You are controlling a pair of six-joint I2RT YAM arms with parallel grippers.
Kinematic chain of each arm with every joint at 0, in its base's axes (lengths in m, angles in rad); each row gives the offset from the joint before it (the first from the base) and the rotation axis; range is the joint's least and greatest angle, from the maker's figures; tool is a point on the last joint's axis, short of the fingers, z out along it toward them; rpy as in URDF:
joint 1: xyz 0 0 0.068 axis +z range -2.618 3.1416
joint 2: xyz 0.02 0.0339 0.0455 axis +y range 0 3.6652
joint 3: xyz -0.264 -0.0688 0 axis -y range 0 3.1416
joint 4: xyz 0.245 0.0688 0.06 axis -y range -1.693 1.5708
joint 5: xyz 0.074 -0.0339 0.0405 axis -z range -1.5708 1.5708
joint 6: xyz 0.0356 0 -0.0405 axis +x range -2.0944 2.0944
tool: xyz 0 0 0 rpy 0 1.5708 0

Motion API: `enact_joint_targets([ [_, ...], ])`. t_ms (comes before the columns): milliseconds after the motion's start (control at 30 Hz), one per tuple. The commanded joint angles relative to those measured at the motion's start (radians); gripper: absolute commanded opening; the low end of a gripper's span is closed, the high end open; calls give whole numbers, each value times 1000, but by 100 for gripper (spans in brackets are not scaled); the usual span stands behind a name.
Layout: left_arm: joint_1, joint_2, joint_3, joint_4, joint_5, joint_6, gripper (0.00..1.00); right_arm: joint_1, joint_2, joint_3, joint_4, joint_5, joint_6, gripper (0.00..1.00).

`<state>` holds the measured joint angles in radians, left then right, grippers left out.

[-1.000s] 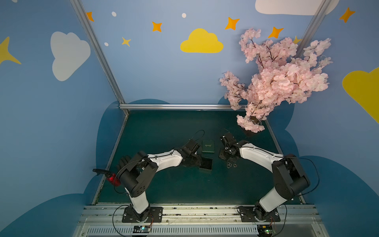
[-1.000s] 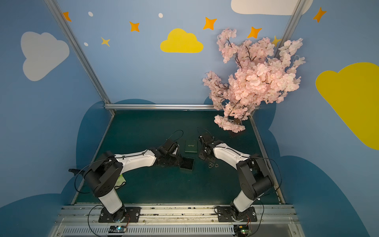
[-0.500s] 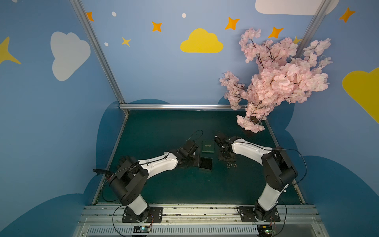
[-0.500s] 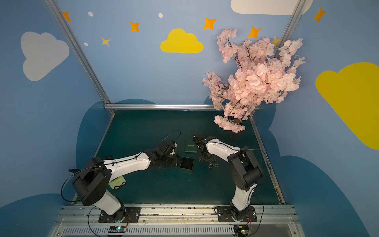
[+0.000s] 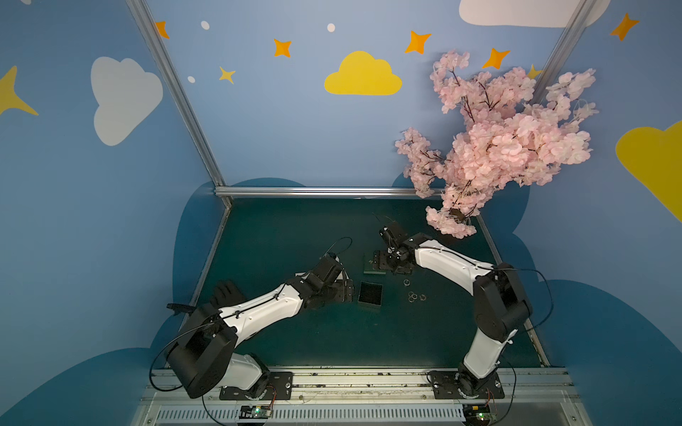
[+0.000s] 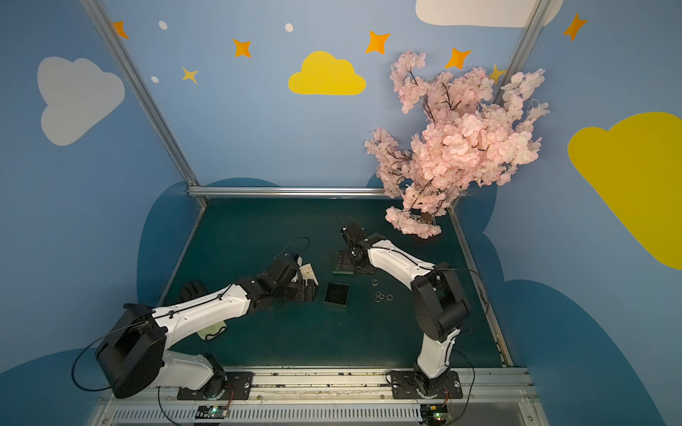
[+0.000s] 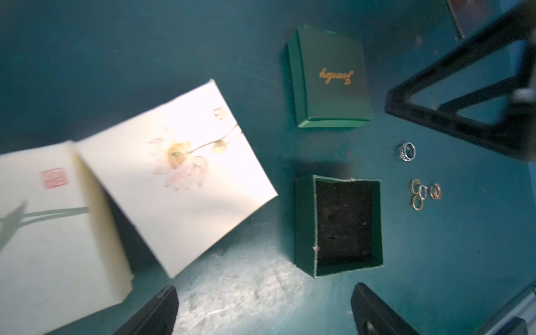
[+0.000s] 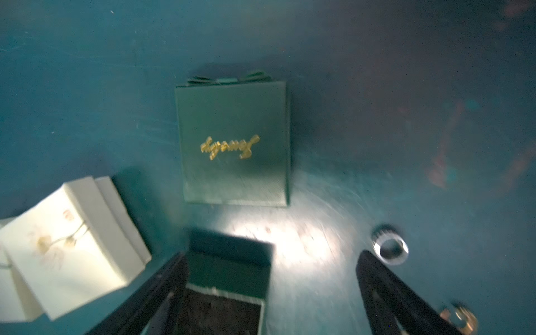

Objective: Take the rings out of the lift-off lid box
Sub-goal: Pick up the lid from the center of the board.

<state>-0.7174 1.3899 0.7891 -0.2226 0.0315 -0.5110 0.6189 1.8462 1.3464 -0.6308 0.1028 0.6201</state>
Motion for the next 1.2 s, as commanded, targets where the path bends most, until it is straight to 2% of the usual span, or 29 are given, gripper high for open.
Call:
enact_joint_targets([
  [0, 13, -29, -15, -8, -39, 14, 97, 14, 60, 63, -31, -2, -28, 92],
  [300, 30, -15, -30, -1, -27, 5, 99, 29, 152, 156, -35, 7, -30, 92],
  [667, 42, -18, -45, -3, -35, 0, 99, 43, 257, 244, -73, 77, -36, 92],
  [1000, 54, 5, -51, -6, -54, -10, 100, 48, 285, 261, -79, 108, -18, 89],
  [1167, 55, 4, -53, -4, -52, -16, 100, 47, 247, 246, -91, 122, -1, 89],
])
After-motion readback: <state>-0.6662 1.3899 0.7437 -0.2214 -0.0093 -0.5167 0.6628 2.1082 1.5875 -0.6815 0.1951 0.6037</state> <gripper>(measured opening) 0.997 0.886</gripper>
